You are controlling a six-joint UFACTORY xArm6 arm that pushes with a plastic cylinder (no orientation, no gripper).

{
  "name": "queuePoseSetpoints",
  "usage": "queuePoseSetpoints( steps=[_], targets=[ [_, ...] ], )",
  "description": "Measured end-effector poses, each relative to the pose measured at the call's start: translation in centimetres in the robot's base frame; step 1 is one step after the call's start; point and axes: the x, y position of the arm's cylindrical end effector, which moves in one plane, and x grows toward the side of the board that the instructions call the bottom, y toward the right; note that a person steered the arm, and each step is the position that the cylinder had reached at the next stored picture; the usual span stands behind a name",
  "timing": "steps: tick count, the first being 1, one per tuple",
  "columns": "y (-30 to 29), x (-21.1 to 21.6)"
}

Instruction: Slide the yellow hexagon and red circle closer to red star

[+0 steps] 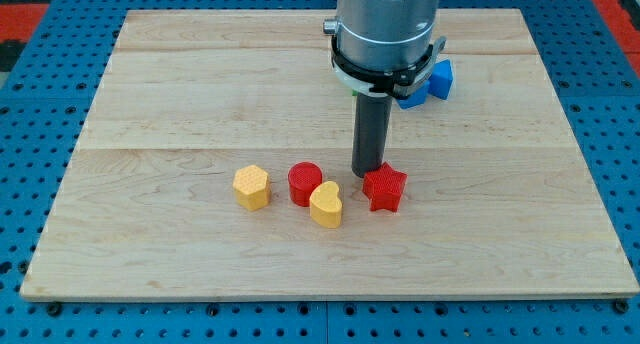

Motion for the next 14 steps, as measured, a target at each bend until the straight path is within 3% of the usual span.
queuePoseSetpoints(
  steps=[1, 4, 6, 7, 8, 9, 12, 14],
  targets=[
    [1.0, 2.3],
    [-1.1, 1.9],
    [-7.8, -3.6],
    [-14.7, -4.5],
    [-15.3, -4.2],
    [-15.6, 0.9],
    [-17.8, 2.4],
    [-15.9, 2.4]
  ],
)
